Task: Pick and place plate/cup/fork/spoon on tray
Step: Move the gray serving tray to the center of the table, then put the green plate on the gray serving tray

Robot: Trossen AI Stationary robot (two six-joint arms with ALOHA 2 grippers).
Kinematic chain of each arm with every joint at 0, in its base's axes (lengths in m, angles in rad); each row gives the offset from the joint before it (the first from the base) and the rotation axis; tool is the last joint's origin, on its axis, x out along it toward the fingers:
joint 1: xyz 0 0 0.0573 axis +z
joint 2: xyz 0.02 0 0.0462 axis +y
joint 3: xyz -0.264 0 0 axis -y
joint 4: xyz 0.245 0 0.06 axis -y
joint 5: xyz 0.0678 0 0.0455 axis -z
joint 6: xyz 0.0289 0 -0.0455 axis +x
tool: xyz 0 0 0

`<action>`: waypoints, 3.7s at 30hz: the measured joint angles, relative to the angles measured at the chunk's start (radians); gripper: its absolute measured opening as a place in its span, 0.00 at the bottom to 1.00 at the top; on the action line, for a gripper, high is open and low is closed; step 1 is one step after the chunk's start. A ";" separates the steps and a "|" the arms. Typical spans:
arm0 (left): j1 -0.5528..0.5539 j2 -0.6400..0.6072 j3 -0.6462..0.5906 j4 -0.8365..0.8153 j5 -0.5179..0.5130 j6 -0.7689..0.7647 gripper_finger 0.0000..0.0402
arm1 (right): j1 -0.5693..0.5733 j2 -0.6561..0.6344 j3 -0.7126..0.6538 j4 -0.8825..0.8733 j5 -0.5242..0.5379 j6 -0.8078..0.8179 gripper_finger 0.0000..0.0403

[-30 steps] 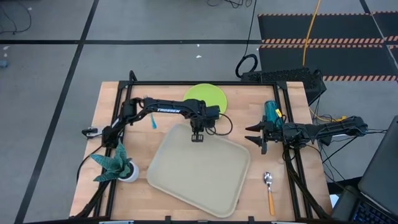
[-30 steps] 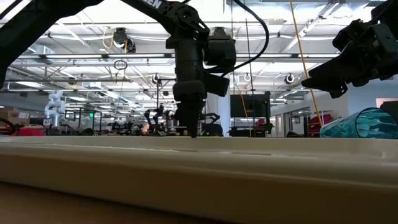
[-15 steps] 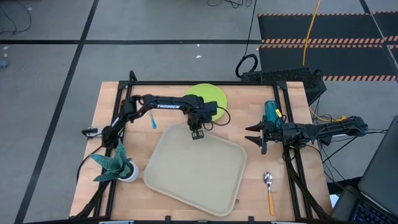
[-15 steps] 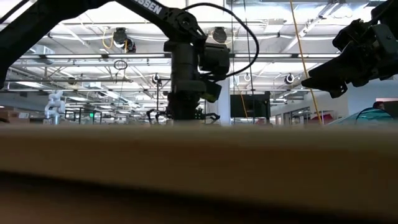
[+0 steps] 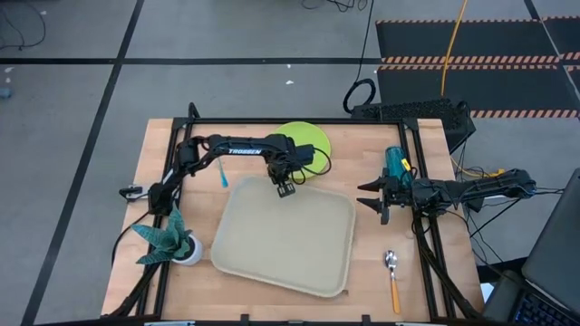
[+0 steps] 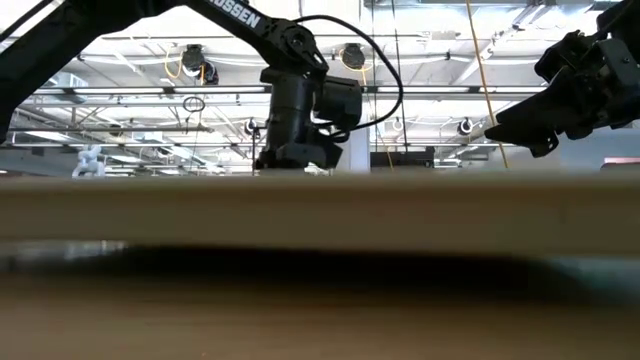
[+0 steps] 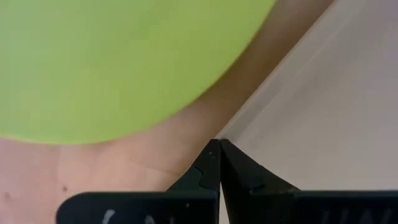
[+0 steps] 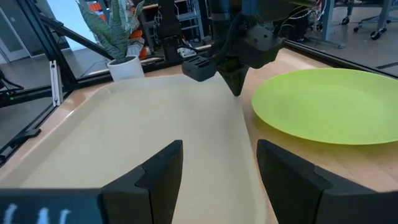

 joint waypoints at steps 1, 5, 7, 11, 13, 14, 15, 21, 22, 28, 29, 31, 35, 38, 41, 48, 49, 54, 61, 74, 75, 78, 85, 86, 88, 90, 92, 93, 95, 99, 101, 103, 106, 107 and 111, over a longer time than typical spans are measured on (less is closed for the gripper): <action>0.001 0.000 0.000 -0.002 -0.005 -0.003 0.00 | 0.000 0.000 0.000 0.000 0.000 -0.002 0.49; 0.002 0.000 -0.001 -0.002 -0.047 -0.020 0.00 | 0.000 0.000 0.000 0.000 0.000 -0.003 0.49; 0.003 0.000 -0.001 -0.006 -0.098 -0.045 0.00 | 0.000 0.000 0.000 0.000 0.000 -0.003 0.49; 0.015 0.002 -0.001 -0.005 -0.159 -0.093 0.01 | 0.000 0.000 0.000 0.000 0.000 -0.003 0.49; 0.016 0.002 -0.002 -0.004 -0.184 -0.117 0.01 | 0.000 0.000 0.000 0.000 0.000 -0.003 0.49; 0.016 0.002 -0.002 -0.004 -0.192 -0.130 0.01 | 0.000 0.000 0.000 0.000 0.000 -0.003 0.49; 0.018 0.002 -0.002 -0.003 -0.194 -0.142 0.01 | 0.000 0.000 0.000 0.000 0.000 -0.004 0.49; 0.019 0.003 -0.001 -0.002 -0.197 -0.242 0.01 | 0.000 0.000 0.000 0.000 0.000 -0.008 0.49; 0.019 0.003 -0.001 -0.002 -0.193 -0.254 0.01 | 0.000 0.000 0.000 0.000 0.000 -0.008 0.49; 0.000 -0.004 -0.002 -0.006 -0.183 -0.295 0.01 | 0.000 0.000 0.000 0.000 0.000 -0.008 0.49; -0.003 -0.005 -0.002 -0.004 -0.182 -0.306 0.01 | 0.000 0.000 0.000 0.000 0.000 -0.008 0.49; -0.005 -0.016 0.002 -0.010 -0.174 -0.329 0.01 | 0.000 0.000 0.000 0.000 0.000 -0.008 0.49; -0.003 -0.066 0.002 -0.002 -0.152 -0.307 0.01 | 0.000 0.000 0.000 0.000 0.000 -0.008 0.49; -0.003 -0.134 0.002 -0.005 -0.162 -0.244 0.03 | 0.000 0.000 0.000 0.000 0.000 -0.010 0.49; -0.003 -0.206 0.004 0.017 -0.228 -0.150 0.07 | 0.000 0.000 0.000 0.001 0.000 -0.027 0.49; 0.099 -0.294 0.007 0.213 -0.284 -0.099 0.18 | 0.000 0.000 0.000 0.022 0.000 -0.028 0.49; 0.123 -0.294 0.006 0.221 -0.252 -0.097 0.21 | 0.000 0.000 0.000 0.025 0.000 -0.027 0.49; 0.248 -0.240 0.005 0.197 -0.104 -0.118 0.40 | 0.000 0.001 0.000 0.023 -0.027 -0.022 0.49; 0.374 -0.127 0.005 0.198 0.202 -0.150 0.65 | 0.000 0.001 0.000 0.012 -0.051 -0.004 0.49; 0.501 -0.018 -0.019 0.236 0.310 -0.169 0.70 | 0.000 0.001 0.000 -0.006 -0.077 0.000 0.49; 0.503 -0.007 -0.020 0.248 0.327 -0.171 0.69 | 0.000 0.001 0.000 -0.007 -0.079 0.001 0.49; 0.500 0.010 -0.021 0.300 0.384 -0.170 0.68 | 0.000 0.002 0.000 -0.009 -0.078 0.004 0.49; 0.496 0.022 -0.021 0.320 0.360 -0.129 0.56 | 0.000 0.002 0.000 -0.010 -0.078 0.004 0.49; 0.499 0.022 -0.021 0.319 0.355 -0.128 0.53 | 0.000 0.002 0.000 -0.010 -0.078 0.004 0.49; 0.505 0.022 -0.021 0.319 0.354 -0.125 0.44 | 0.000 0.002 0.000 -0.010 -0.078 0.004 0.49; 0.509 0.022 -0.021 0.319 0.353 -0.110 0.33 | 0.000 0.002 0.000 -0.011 -0.078 0.004 0.49; 0.510 0.022 -0.021 0.325 0.354 -0.087 0.20 | 0.000 0.002 0.000 -0.011 -0.078 0.004 0.49; 0.509 0.022 -0.021 0.331 0.356 -0.082 0.14 | 0.000 0.002 0.000 -0.011 -0.078 0.004 0.49; 0.510 0.019 -0.018 0.354 0.396 -0.081 0.05 | 0.000 0.002 0.000 -0.011 -0.078 0.003 0.49; 0.520 0.018 -0.018 0.399 0.487 -0.092 0.05 | 0.000 0.002 0.000 -0.011 -0.078 0.002 0.49; 0.522 0.016 -0.019 0.420 0.499 -0.096 0.05 | 0.000 0.002 0.000 -0.011 -0.078 0.002 0.49; 0.525 0.011 -0.019 0.442 0.503 -0.096 0.03 | 0.000 0.002 0.000 -0.011 -0.078 0.001 0.49; 0.536 -0.006 -0.019 0.475 0.528 -0.104 0.02 | 0.000 0.002 0.000 -0.011 -0.078 0.001 0.49; 0.540 -0.013 -0.019 0.488 0.537 -0.106 0.02 | 0.000 0.002 0.000 -0.011 -0.078 0.001 0.49; 0.558 -0.056 -0.019 0.521 0.584 -0.108 0.02 | 0.000 0.002 0.000 -0.011 -0.078 0.001 0.49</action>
